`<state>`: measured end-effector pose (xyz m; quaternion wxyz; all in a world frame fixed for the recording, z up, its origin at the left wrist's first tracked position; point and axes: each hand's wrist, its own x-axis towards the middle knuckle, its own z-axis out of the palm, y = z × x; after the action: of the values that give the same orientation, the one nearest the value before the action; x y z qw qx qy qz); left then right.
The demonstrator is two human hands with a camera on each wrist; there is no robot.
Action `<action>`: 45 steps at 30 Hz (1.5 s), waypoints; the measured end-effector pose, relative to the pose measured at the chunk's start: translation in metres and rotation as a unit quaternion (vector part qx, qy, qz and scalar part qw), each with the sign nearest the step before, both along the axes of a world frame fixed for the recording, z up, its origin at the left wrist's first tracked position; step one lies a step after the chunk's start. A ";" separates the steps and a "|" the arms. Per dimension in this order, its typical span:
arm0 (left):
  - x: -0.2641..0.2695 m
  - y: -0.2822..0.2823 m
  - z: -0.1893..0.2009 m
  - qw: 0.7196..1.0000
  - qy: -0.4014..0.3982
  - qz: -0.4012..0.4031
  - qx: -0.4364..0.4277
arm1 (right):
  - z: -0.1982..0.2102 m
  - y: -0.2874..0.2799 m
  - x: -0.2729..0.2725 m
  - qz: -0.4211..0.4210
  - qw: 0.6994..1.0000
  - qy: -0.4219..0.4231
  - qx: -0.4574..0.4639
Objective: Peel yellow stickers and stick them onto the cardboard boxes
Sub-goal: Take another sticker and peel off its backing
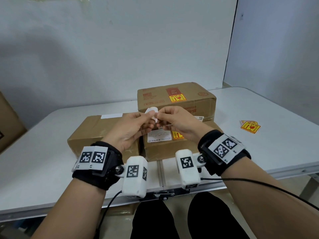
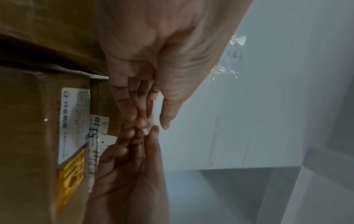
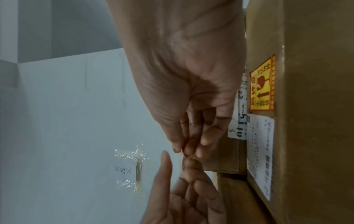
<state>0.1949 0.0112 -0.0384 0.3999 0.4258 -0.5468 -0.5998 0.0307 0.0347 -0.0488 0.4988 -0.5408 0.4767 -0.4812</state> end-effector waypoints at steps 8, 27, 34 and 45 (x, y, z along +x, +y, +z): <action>-0.003 0.000 0.001 0.997 -0.071 0.009 -0.024 | 0.001 0.001 0.002 -0.020 1.000 0.005 -0.012; 0.004 0.000 0.011 0.997 -0.081 -0.012 0.002 | 0.004 0.004 -0.006 0.036 0.999 -0.030 0.026; -0.002 -0.003 0.005 0.997 -0.062 0.029 -0.035 | 0.005 0.007 -0.001 0.049 0.997 -0.057 0.031; 0.006 -0.001 0.009 0.998 -0.056 -0.003 0.010 | 0.006 0.002 -0.003 -0.008 0.999 -0.045 0.014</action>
<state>0.2012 0.0099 -0.0291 0.3627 0.4611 -0.5638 -0.5813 0.0275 0.0368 -0.0431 0.5230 -0.5080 0.4647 -0.5025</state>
